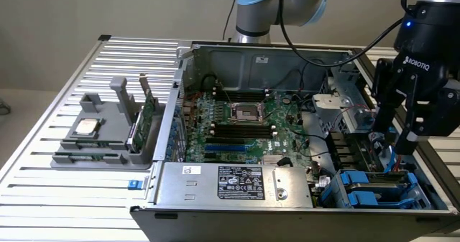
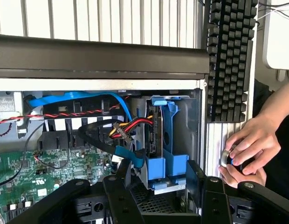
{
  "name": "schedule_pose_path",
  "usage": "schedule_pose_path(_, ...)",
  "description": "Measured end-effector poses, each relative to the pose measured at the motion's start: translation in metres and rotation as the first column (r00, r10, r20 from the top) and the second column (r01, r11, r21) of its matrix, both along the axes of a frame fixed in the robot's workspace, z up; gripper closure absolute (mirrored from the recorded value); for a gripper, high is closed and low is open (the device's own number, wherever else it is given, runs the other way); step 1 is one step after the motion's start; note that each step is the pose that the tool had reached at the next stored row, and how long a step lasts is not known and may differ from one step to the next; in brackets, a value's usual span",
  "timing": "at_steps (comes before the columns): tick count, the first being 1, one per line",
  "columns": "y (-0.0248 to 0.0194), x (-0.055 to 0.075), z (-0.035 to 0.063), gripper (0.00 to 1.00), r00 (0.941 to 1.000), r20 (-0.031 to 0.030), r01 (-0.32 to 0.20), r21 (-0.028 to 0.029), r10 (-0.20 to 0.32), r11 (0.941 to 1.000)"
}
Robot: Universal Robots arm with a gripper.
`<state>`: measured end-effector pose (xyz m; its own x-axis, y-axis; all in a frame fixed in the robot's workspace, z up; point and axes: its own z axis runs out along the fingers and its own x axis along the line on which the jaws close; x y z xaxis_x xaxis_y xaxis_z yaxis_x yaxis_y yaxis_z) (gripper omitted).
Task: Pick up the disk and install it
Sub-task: 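Insert the second disk wire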
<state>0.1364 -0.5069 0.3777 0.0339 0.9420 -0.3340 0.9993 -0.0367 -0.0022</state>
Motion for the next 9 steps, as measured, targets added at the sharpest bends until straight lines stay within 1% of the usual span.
schedule_pose_path(4,0.0000,0.0000,-0.0008,0.40,0.9999,0.0109,0.005,-0.0001,-0.005,1.0000)
schedule_pose_path(7,0.0000,0.0000,-0.0011,0.40,0.9998,0.0156,0.009,0.0000,-0.009,1.0000)
schedule_pose_path(9,0.0000,0.0000,-0.0011,0.42,0.9997,0.0181,0.013,-0.0001,-0.013,0.9999)
